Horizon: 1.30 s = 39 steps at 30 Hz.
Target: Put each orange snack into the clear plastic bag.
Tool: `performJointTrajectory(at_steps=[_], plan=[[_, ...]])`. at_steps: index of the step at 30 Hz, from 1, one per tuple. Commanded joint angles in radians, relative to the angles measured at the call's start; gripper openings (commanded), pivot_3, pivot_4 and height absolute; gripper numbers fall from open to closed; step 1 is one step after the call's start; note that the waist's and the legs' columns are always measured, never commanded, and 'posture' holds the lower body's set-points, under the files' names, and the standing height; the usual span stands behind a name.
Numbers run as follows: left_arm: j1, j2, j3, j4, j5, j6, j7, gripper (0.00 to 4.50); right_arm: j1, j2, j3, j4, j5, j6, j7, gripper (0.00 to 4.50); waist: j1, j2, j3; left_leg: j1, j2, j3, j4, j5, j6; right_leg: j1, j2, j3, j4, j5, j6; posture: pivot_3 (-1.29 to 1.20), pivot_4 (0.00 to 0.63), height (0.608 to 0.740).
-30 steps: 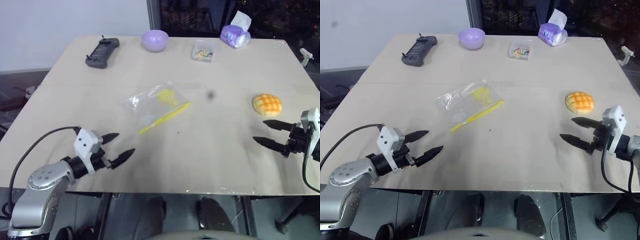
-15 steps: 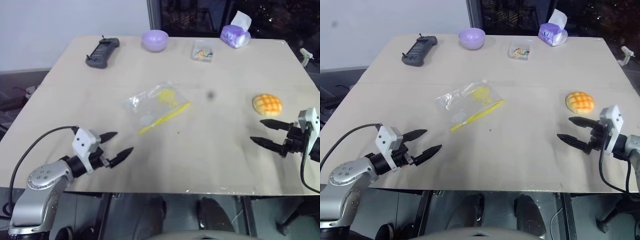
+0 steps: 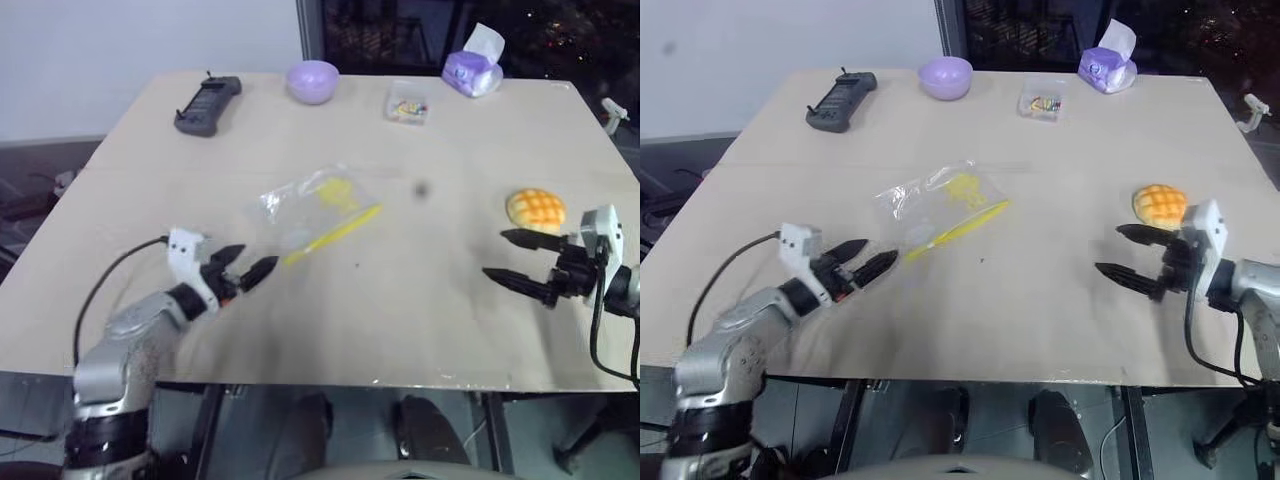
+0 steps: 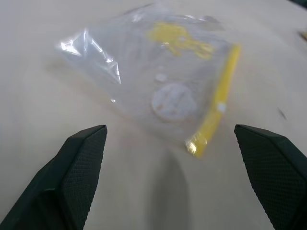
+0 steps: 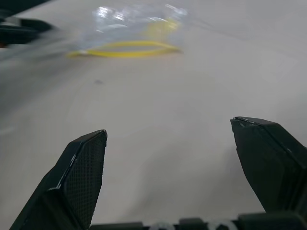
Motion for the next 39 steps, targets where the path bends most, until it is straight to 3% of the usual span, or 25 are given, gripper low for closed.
performJointTrajectory(at_steps=[1, 12, 21, 29, 38, 39], plan=[[-0.109, -0.037, 0.012, 0.066, -0.078, 0.134, 0.061, 4.50, -0.049, -0.011, -0.007, -0.105, 0.074, 0.049, -0.013, 4.46, -0.001, 0.000, 0.000, 0.000, 0.000, 0.000, 0.000, 0.000, 0.000, 0.000, 0.000, 0.000, 0.000, 0.000, 0.000, 0.00, 0.150, 0.740], [-0.278, -0.098, 0.060, 0.234, -0.121, 0.284, 0.181, 4.50, -0.069, -0.011, 0.017, -0.247, 0.148, 0.113, -0.037, 4.46, 0.002, 0.000, -0.001, 0.000, -0.001, 0.000, 0.000, 0.000, 0.000, 0.000, 0.000, 0.000, 0.000, 0.000, 0.000, 0.00, 0.150, 0.740], [-0.274, -0.039, 0.171, 0.212, -0.174, 0.318, 0.212, 4.50, -0.042, 0.002, 0.025, -0.235, 0.128, 0.085, -0.039, 4.46, -0.006, -0.001, 0.000, 0.001, 0.000, 0.000, 0.000, 0.000, 0.000, 0.000, 0.000, 0.001, 0.000, 0.000, 0.000, 0.00, 0.150, 0.740], [-0.414, -0.112, 0.068, 0.389, -0.122, 0.286, 0.201, 4.50, -0.038, 0.017, 0.028, -0.237, 0.118, 0.066, -0.056, 4.46, 0.029, -0.002, -0.001, 0.000, -0.002, -0.001, 0.000, 0.000, 0.000, 0.000, -0.001, -0.001, 0.000, 0.000, 0.000, 0.00, 0.150, 0.740], [-0.564, -0.149, 0.001, 0.623, -0.037, 0.236, 0.151, 4.50, 0.002, 0.022, 0.008, -0.269, 0.120, 0.054, -0.093, 4.46, 0.025, -0.001, -0.002, 0.000, -0.002, -0.001, 0.001, 0.000, 0.000, 0.000, -0.002, -0.002, 0.000, 0.000, 0.000, 0.00, 0.150, 0.740], [-0.571, -0.151, 0.003, 0.639, -0.034, 0.237, 0.149, 4.00, 0.007, 0.023, 0.004, -0.272, 0.121, 0.053, -0.098, 4.50, 0.025, -0.001, -0.002, 0.000, -0.002, -0.001, 0.001, 0.000, 0.000, 0.000, -0.002, -0.002, 0.000, 0.000, 0.000, 0.00, 0.150, 0.740]])
